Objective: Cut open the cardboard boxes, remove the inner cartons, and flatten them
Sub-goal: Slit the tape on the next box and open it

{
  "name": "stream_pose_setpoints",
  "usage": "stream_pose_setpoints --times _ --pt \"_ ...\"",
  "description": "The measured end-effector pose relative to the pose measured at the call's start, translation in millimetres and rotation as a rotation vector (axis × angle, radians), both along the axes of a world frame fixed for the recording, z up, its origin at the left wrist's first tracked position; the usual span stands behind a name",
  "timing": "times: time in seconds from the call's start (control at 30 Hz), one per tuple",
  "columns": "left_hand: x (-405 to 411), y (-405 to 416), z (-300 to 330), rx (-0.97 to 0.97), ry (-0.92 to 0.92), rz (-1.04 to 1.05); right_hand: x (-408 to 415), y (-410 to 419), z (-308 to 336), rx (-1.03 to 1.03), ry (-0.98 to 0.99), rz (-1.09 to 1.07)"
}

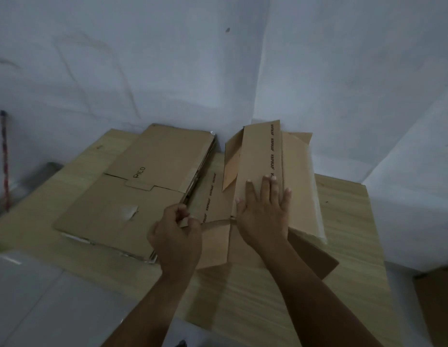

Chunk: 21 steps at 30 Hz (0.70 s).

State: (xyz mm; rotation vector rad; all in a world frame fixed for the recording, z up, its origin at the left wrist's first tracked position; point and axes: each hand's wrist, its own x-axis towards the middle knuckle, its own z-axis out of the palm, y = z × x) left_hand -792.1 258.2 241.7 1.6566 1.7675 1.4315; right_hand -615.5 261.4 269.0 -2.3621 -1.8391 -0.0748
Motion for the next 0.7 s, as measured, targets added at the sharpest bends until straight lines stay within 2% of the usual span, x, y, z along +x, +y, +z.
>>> stream_pose_setpoints --times 0.13,0.33,0.43,0.57,0.7 --pt "7 31 24 -0.028 0.190 -0.051 -1 -4 -6 -0.057 0.022 0.027" --pt "57 102 51 -0.087 0.272 -0.584 -8 -11 -13 -0.009 -0.024 -0.012" --pt "82 145 36 -0.209 0.345 -0.785 -9 -13 -14 0.053 -0.016 -0.035" --pt "104 194 18 -0.360 0.452 -0.742 -9 -17 -15 0.084 -0.028 -0.029" --pt "116 234 17 -0.392 0.458 -0.665 -7 -17 -16 0.098 -0.022 -0.039"
